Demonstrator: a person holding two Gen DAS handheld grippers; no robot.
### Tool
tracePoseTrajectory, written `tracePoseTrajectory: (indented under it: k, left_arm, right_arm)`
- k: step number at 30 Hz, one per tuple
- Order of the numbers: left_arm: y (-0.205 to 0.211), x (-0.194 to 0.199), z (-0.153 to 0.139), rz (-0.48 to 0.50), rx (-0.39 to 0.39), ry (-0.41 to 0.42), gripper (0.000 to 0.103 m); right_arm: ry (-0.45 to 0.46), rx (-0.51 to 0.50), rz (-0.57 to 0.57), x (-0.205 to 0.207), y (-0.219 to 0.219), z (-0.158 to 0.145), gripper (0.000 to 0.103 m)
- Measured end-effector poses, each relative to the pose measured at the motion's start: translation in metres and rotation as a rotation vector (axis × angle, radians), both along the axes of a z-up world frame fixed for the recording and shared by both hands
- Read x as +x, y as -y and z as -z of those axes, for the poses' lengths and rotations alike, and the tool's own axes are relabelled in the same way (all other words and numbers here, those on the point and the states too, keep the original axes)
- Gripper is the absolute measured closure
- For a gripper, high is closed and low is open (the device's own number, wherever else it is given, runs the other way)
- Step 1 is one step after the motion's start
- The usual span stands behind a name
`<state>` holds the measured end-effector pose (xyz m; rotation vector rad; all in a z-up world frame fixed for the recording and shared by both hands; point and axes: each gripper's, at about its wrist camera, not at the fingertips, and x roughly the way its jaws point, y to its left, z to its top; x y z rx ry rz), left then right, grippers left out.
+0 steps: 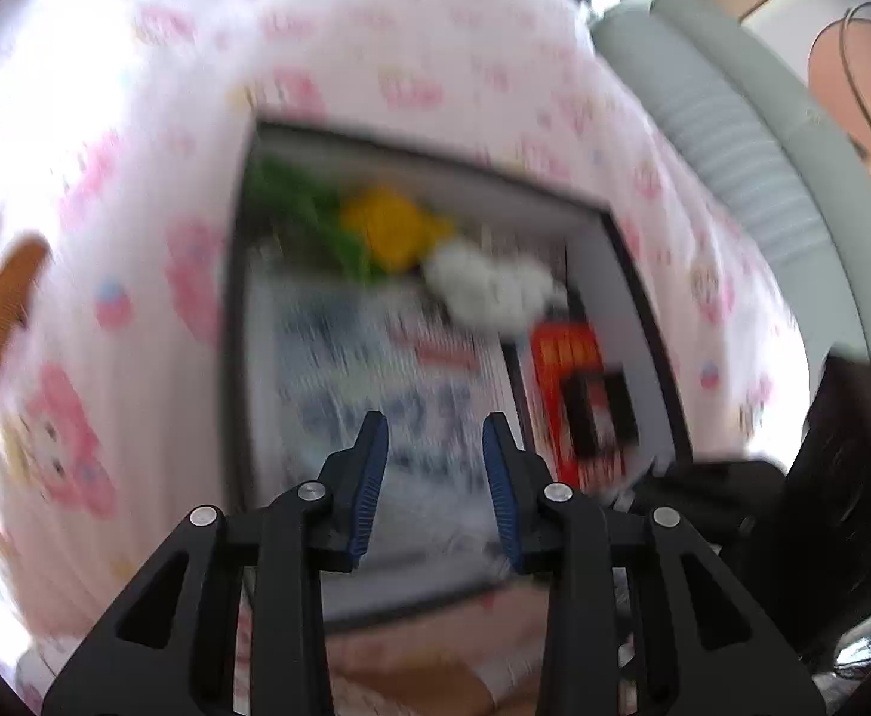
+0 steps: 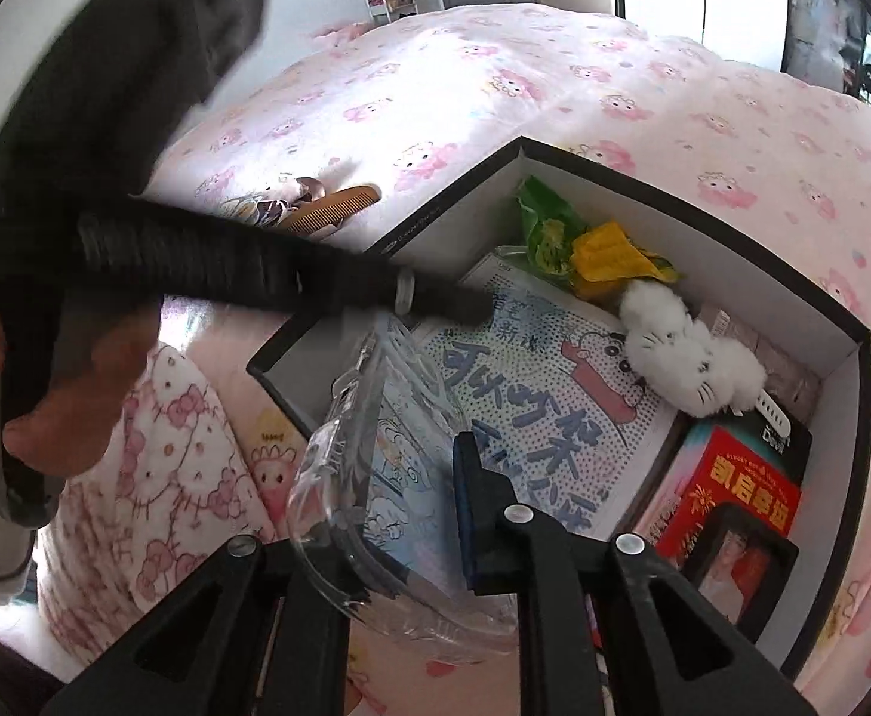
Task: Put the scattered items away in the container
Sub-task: 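Lower the case into the black box with the right gripper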
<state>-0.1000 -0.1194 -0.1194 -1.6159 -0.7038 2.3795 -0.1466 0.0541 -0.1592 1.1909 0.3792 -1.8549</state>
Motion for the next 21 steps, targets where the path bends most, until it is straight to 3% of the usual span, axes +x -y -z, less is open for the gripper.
tracePoseTrajectory:
  k: [4,5,7,12,13,21]
  left_arm:
    - [-0.009,0.016,0.007,0.006,-0.041,0.033,0.069]
    - [-0.01,0.017,0.008,0.008,-0.038,0.05,0.069]
    - [-0.01,0.019,0.011,-0.007,-0.014,0.062,0.061]
    - [-0.016,0.02,0.006,-0.016,-0.048,0.071,0.057]
    - [-0.018,0.019,0.008,-0.013,-0.05,0.076,0.057]
    - [-0.02,0.013,0.014,-0.034,-0.022,0.124,0.057]
  right_arm:
    - [0.094,-0.03,0.013,-0.008,-0.019,0.001,0.085]
    - [0.114,-0.042,0.018,-0.009,-0.022,0.002,0.074]
    - [0.208,-0.091,0.038,-0.018,-0.034,0.003,0.072]
    - [0.223,-0.126,0.073,-0.017,-0.054,-0.005,0.071]
    - [0.224,-0.138,0.083,-0.017,-0.06,-0.007,0.067]
    - [0.204,-0.113,0.126,-0.016,-0.077,-0.012,0.062]
